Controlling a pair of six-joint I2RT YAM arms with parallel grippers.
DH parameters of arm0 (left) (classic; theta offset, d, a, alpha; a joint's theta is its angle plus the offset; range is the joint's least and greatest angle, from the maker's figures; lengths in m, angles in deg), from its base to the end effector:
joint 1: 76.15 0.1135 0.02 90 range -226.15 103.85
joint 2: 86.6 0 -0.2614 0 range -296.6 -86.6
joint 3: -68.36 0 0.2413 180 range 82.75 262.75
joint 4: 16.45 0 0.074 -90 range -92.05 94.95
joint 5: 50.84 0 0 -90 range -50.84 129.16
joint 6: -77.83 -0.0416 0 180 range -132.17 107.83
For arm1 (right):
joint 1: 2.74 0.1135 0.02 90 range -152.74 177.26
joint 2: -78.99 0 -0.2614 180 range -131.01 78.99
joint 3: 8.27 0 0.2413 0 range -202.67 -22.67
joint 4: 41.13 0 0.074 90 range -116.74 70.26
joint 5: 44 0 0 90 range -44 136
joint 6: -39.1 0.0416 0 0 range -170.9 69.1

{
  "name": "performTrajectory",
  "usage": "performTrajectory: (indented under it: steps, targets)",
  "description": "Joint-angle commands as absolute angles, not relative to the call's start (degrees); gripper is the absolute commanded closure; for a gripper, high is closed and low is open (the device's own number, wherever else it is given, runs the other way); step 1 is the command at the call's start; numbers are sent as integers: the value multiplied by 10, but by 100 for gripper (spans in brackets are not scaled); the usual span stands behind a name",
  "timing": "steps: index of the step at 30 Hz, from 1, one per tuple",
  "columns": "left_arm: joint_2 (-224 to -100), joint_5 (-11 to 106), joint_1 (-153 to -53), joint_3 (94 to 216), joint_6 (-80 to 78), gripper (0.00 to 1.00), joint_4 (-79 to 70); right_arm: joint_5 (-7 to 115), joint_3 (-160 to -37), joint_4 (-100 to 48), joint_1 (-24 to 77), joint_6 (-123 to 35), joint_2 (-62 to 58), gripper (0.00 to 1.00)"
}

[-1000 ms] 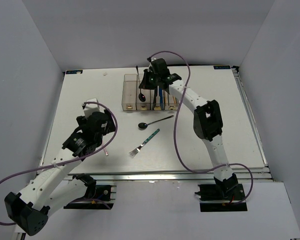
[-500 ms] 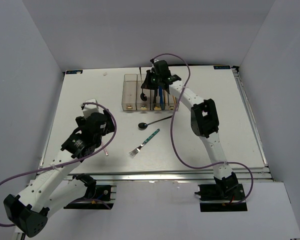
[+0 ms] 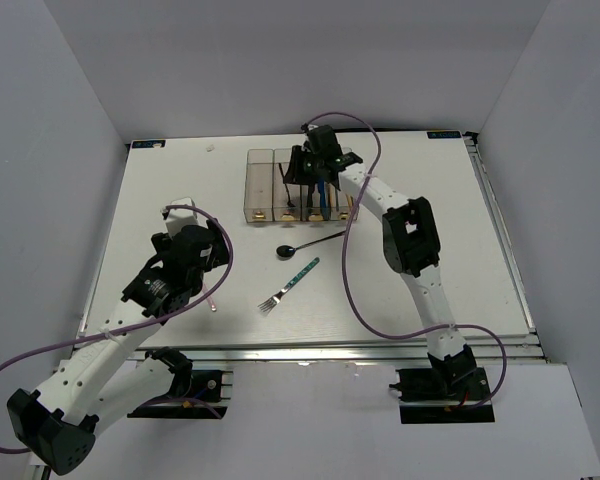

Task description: Sort the eating utensils into containers

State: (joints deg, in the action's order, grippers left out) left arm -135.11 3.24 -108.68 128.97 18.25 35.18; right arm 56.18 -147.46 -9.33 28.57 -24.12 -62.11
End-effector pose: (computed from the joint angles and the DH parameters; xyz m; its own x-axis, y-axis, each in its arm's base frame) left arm 0.1529 -0.0686 0.2913 -0.4901 -0.1738 -0.8542 -0.2252 0.9719 -0.0685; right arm 0.4748 0.2974 0.2058 -0.7104 0.0870 -0.6984 -0.3551 0.8125 0.4624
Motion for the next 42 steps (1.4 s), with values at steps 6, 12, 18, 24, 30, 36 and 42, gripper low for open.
performTrajectory:
  steps: [6, 12, 18, 24, 30, 36, 42]
  targets:
    - [-1338, 35, -1088, 1285, 177, 2, 339, 528, -1476, -64, 292, -252, -491, 35]
    - [-1344, 36, -1088, 1285, 175, 2, 337, 316, -1305, -2, 310, -184, -350, 11]
    - [-1361, 56, -1089, 1286, 161, 2, 324, 221, -1108, 11, 313, -110, -214, 11]
    - [-1444, 159, -1090, 1307, 97, 2, 267, 226, -908, -28, 297, -84, -66, 11]
    - [-1652, 288, -1123, 1460, -12, 2, 270, 290, -775, -52, 249, -164, 101, 11]
    - [-1797, 355, -1154, 1573, -86, 20, 288, 301, -764, 19, 235, -227, 190, 11]
    - [-1888, 391, -1157, 1628, -141, 38, 298, 330, -745, 57, 235, -252, 263, 11]
